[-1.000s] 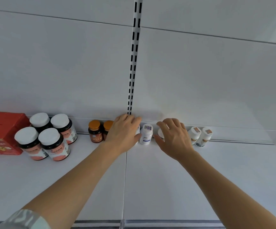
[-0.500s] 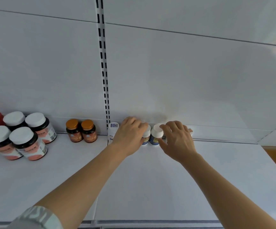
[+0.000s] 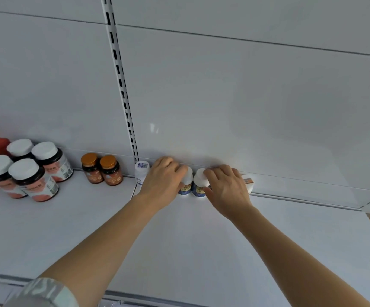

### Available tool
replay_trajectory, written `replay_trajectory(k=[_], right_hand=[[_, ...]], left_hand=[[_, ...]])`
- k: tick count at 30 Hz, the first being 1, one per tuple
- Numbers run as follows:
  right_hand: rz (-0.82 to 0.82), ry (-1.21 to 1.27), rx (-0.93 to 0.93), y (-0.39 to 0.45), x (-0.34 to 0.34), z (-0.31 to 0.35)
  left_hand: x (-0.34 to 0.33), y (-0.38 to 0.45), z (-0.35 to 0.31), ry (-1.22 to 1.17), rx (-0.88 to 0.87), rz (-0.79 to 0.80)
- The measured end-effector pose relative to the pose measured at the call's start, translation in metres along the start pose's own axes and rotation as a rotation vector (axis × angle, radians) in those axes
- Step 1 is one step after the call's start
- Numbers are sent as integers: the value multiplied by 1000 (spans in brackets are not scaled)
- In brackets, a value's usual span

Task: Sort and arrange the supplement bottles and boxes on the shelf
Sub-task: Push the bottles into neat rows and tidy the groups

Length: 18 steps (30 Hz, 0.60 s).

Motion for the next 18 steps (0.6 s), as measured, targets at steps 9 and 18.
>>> replay_trajectory(k=[9, 18], right_hand=[[-16, 20, -15, -3, 5, 2], [-68, 21, -126, -22, 35, -31]], left_hand=[[8, 5, 0, -16, 6, 84], [25, 18, -21, -58, -50, -31]])
Point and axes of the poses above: each hand's wrist, its own y-axis towards the middle knuckle, its own x-axis out of the back of the hand, z = x × y, the point moved 4 cm from there along y, towards the middle knuckle, and after that the axes turned 2 degrees about z, right-handed, at the moved point
